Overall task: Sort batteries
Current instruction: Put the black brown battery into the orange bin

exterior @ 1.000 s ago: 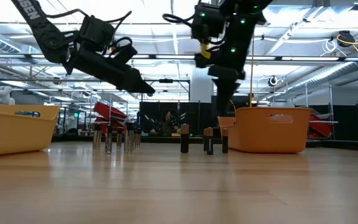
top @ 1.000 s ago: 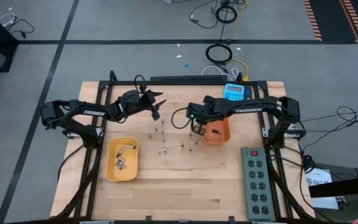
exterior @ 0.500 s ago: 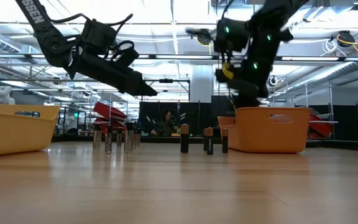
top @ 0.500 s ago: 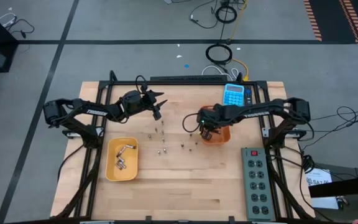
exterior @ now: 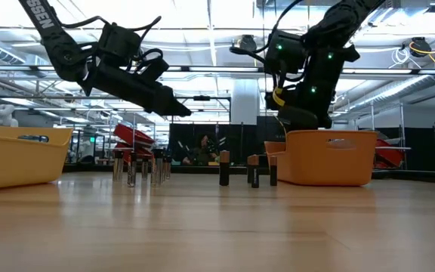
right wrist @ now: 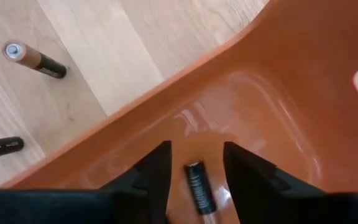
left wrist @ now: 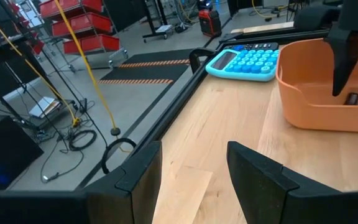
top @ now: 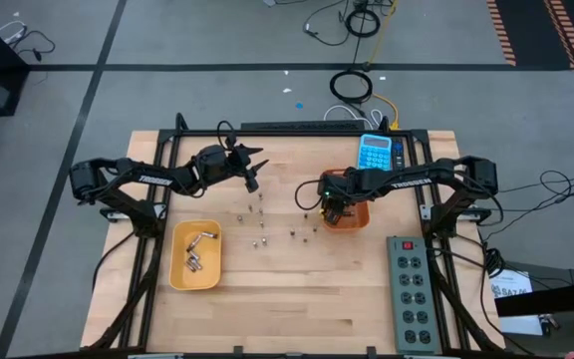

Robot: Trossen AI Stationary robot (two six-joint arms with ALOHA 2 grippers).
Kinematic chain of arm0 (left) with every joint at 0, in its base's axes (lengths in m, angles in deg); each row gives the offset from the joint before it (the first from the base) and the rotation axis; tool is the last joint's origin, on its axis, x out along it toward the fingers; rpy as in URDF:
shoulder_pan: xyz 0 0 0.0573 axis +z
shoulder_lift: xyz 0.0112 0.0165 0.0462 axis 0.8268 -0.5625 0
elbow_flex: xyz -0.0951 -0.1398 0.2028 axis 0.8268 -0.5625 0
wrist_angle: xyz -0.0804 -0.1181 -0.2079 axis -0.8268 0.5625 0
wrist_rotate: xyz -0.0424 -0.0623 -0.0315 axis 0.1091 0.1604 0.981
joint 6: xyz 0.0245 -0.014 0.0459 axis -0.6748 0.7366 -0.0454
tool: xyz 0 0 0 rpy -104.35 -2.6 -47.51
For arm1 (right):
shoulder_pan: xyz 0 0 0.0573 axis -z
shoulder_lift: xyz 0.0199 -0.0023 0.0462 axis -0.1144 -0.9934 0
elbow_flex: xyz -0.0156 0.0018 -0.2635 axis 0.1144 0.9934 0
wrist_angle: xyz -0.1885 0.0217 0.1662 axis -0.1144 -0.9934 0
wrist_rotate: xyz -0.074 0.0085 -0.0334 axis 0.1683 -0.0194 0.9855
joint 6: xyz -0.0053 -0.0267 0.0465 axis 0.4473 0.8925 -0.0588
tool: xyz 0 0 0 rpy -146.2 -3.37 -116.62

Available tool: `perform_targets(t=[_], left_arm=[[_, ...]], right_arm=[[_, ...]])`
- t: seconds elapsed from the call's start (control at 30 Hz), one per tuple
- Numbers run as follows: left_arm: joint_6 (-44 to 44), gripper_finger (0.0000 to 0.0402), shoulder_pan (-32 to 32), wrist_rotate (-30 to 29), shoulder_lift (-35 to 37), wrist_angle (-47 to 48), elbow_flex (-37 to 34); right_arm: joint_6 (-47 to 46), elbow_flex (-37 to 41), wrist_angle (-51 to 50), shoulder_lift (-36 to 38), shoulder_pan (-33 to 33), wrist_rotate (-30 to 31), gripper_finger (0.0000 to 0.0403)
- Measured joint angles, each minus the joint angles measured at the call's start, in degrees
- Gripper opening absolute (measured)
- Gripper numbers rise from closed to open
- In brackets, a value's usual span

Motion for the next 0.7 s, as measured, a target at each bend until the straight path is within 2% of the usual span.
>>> perform_targets(t=[0.13, 0.37, 0.5, 0.7], left_arm=[[0.0, 0.0192, 0.0, 0.0, 0.0, 0.06, 0.0], [0.0, 0.0192, 0.0, 0.06, 0.0, 0.13, 0.0], [0.0, 0.0192, 0.0, 0.12, 0.0, 0.06, 0.0], [0.17, 0.0192, 0.0, 0.2, 0.0, -0.11, 0.0]], right_arm=[[0.51, -2.01, -0.34, 0.83, -0.04, 1.3, 0.0127], [4.1, -11.16, -3.16, 0.91, -2.62, 2.97, 0.0127], [7.59, -15.48, -2.74, -0.43, -4.34, -0.05, 0.0127], [12.11, -20.47, -1.74, -7.05, -6.54, -8.6, 0.0128]])
